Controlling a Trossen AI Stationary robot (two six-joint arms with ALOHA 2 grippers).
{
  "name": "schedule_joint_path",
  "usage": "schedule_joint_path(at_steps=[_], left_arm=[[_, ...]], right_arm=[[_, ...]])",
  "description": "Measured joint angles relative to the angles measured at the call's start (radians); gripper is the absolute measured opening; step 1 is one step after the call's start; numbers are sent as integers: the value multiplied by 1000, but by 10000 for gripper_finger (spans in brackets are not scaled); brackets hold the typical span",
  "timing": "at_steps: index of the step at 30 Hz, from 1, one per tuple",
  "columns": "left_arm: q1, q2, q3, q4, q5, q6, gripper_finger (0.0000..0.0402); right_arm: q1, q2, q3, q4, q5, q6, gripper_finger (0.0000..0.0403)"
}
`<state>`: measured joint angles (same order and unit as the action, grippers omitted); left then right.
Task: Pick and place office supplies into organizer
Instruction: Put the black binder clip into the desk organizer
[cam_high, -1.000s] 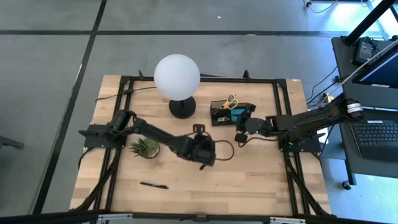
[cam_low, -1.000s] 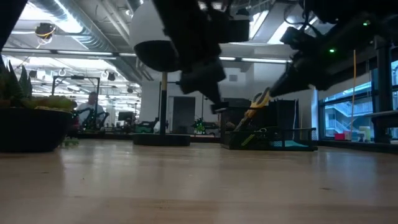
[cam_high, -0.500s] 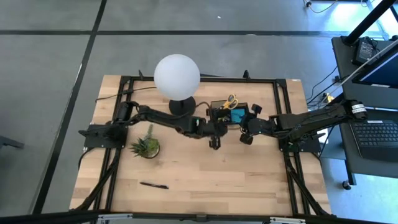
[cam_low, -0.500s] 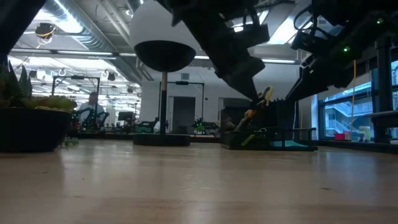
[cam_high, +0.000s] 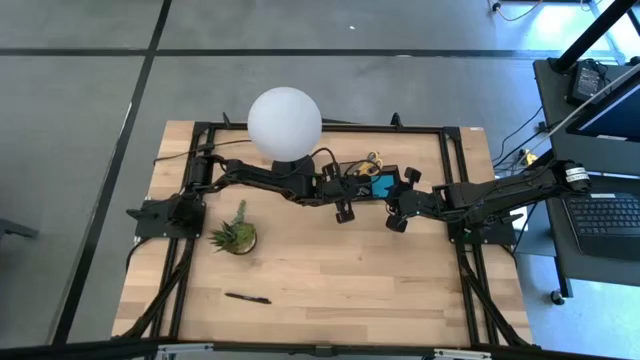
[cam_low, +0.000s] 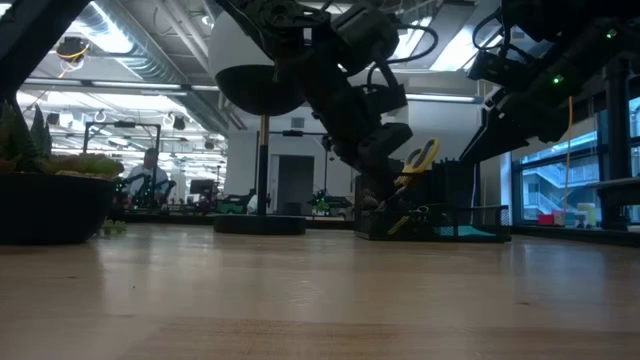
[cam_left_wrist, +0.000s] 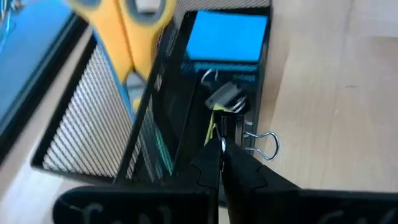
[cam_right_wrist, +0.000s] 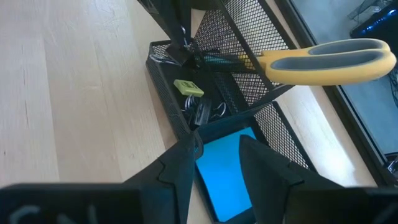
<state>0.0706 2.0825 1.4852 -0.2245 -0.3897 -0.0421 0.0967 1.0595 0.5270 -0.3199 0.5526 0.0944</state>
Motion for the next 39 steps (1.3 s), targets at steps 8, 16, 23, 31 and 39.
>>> schedule_joint_path(at_steps=[8,16,23,31,39], left_arm=[[4,0,-10,-3,3,-133,3],[5,34,-8,26,-12,-211,3],[6,60,-9,47,-36,-211,3],[6,60,-9,50,-47,-208,10],[6,60,-9,47,-131,-207,47]], right_arm=[[0,0,0,0,0,-1,129],[0,0,0,1,0,-2,129],[0,1,0,0,-2,-2,129],[0,1,-1,1,-5,-19,129],[0,1,-1,1,-5,-20,129]])
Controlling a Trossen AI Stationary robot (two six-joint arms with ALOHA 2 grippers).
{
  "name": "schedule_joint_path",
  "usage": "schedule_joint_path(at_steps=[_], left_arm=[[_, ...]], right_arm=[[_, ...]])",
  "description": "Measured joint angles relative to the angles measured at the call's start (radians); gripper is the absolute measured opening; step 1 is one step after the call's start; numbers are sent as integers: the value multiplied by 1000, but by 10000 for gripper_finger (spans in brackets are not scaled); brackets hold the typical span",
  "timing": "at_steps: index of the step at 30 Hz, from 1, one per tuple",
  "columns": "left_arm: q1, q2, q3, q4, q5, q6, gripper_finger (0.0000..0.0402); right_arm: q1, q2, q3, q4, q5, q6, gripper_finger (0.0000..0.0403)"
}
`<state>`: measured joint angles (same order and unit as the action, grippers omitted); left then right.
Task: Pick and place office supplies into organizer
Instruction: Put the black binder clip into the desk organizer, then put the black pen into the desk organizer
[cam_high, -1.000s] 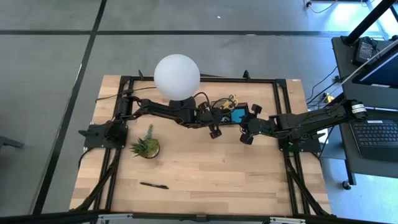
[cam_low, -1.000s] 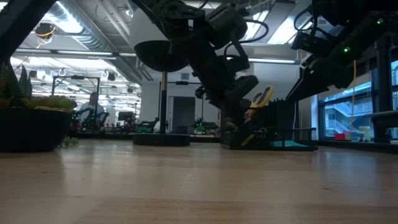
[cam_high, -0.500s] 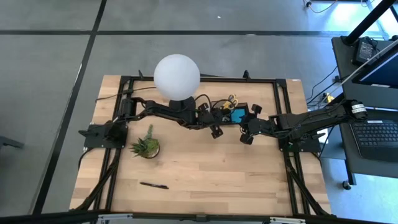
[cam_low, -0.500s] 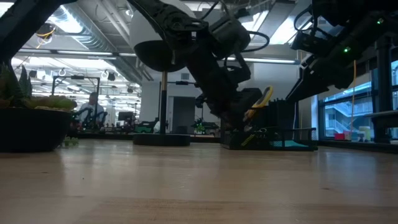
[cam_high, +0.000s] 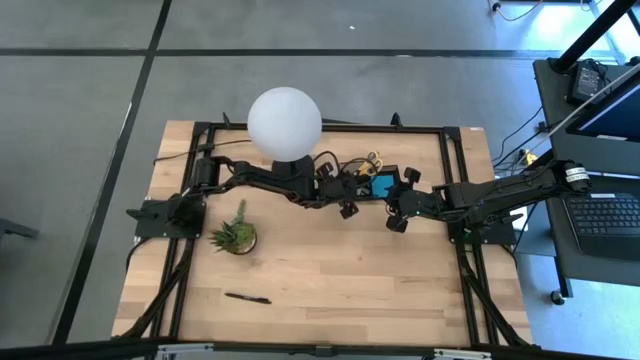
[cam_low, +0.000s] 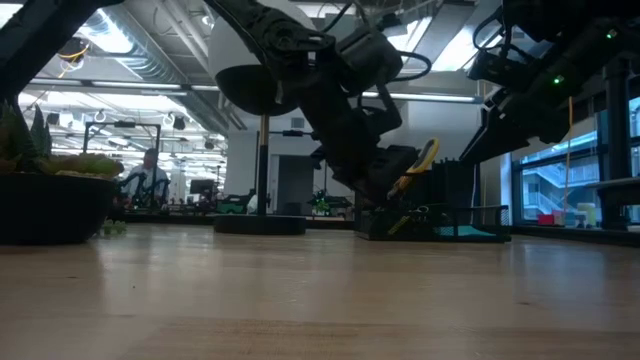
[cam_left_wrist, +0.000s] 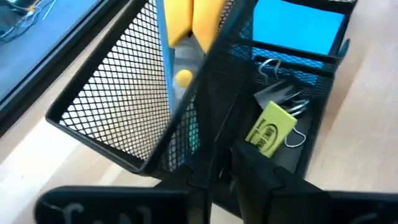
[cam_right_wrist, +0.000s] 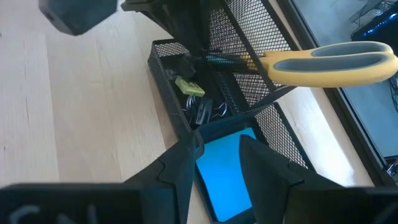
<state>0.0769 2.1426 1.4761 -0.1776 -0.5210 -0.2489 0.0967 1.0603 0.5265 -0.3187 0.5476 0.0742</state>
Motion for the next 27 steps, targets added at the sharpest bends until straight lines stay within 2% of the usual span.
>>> schedule_joint_path(at_steps=[5,11,19,27], left_arm=[[-13,-5,0,-17,-2,30,71],[-76,-84,-2,-79,-7,71,87],[-241,-200,0,-233,-2,217,89],[-415,-251,0,-402,2,204,99]], right_arm=[[0,0,0,0,0,0,129],[0,0,0,-1,0,0,129],[0,0,0,-1,-1,1,129],[0,0,0,2,-1,2,129]])
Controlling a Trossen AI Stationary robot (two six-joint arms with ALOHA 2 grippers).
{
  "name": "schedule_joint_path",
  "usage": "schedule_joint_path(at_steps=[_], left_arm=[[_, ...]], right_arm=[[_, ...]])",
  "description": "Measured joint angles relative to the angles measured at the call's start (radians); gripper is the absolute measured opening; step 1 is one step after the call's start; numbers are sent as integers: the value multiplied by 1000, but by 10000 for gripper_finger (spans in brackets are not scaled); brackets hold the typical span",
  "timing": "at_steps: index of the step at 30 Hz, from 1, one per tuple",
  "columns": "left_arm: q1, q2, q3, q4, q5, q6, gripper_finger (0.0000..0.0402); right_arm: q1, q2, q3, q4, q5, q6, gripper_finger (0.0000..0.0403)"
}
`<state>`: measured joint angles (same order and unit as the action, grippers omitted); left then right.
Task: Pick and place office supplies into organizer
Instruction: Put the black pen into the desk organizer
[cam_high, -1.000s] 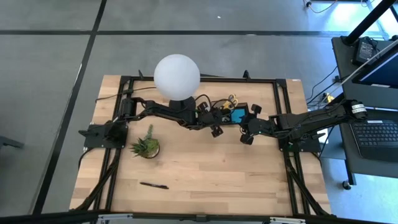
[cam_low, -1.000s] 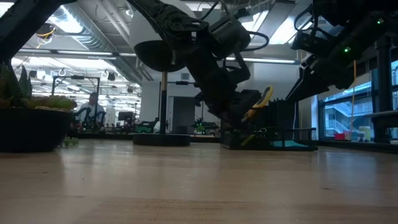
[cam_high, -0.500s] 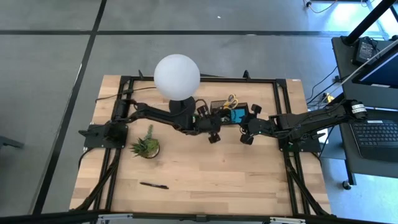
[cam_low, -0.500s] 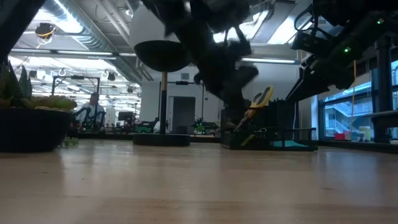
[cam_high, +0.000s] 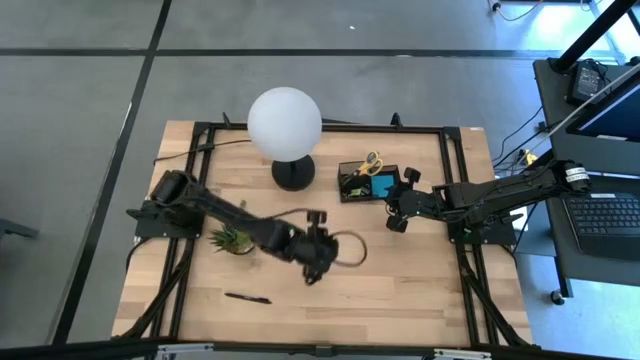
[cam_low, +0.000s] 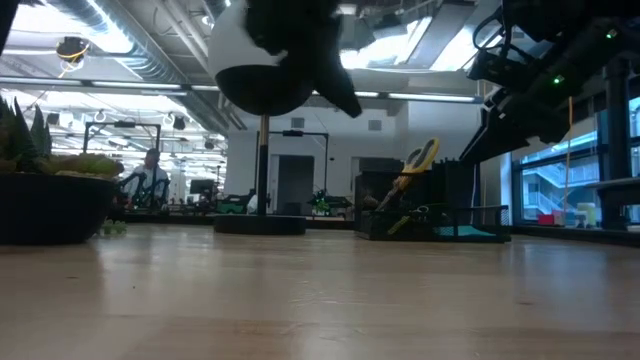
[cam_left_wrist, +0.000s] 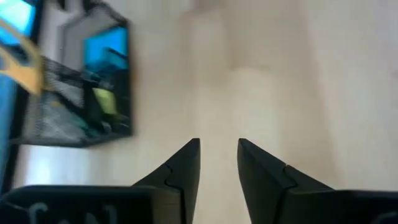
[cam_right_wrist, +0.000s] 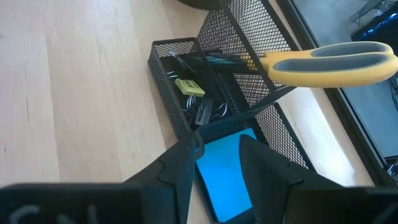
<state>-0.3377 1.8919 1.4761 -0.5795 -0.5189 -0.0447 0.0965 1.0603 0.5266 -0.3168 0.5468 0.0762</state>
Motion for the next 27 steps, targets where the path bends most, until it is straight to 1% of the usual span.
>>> schedule_joint_path(at_steps=[5,8,11,14,17,19,24,27], left_arm=[[-92,15,0,-32,72,-47,135],[-143,29,0,-23,75,-70,164],[-180,29,0,-26,72,-157,189],[-212,30,0,-27,74,-224,204],[-246,30,0,-28,80,-293,209],[-266,30,0,-32,105,-353,209],[-302,30,0,-84,141,-534,202],[-311,30,0,-127,191,-631,199]], right_arm=[[0,0,0,1,0,3,129],[0,0,0,0,-1,21,129],[0,0,0,-1,-1,21,129],[0,0,0,-5,-1,13,129],[0,0,0,-31,-1,-10,129],[0,0,0,-64,-2,-15,129],[-1,0,0,-122,-1,-16,129],[-1,0,0,-121,0,-27,129]])
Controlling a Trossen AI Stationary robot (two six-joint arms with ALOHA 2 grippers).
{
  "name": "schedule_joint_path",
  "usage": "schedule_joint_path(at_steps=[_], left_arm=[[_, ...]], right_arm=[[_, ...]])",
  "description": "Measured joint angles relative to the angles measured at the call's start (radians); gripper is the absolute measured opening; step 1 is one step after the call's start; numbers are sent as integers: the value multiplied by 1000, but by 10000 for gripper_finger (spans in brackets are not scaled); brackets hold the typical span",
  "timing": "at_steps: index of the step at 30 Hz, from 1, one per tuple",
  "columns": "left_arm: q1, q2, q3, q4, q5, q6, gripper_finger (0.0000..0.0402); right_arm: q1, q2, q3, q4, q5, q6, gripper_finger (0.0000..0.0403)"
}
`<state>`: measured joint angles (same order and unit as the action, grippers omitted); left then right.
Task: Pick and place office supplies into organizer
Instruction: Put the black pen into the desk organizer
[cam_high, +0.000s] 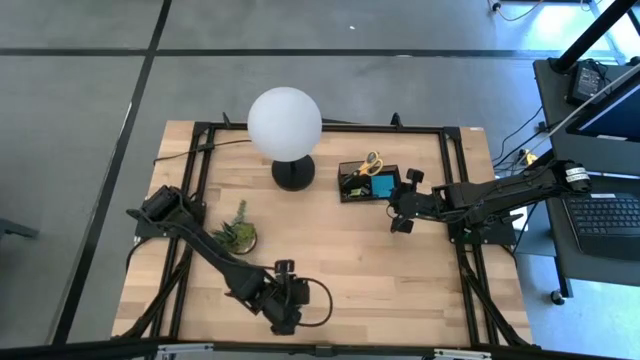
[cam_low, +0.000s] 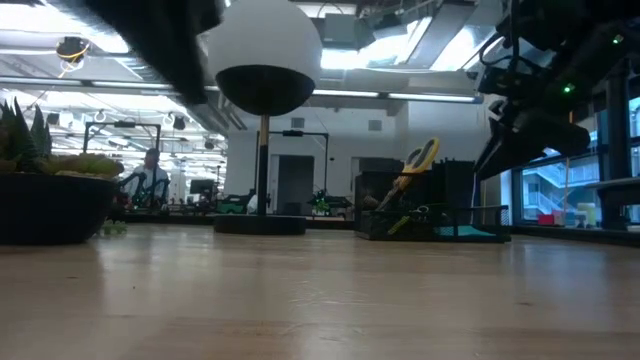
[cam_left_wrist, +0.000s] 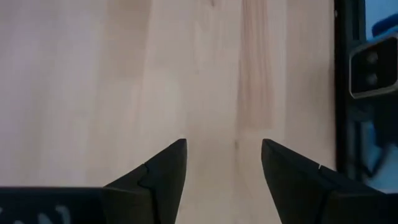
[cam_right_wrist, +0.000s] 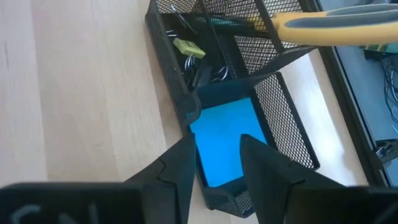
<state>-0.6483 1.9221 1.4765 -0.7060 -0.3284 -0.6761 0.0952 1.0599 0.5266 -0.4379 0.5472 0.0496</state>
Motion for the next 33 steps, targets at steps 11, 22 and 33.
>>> schedule_joint_path(at_steps=[11,22,33], left_arm=[[-4,0,0,-32,284,-187,198],[-38,9,0,-135,263,-218,198],[-58,99,-1,-206,318,-285,198]], right_arm=[[0,0,0,34,1,-26,129],[0,0,0,103,1,-32,129],[0,0,0,133,1,-32,129]])
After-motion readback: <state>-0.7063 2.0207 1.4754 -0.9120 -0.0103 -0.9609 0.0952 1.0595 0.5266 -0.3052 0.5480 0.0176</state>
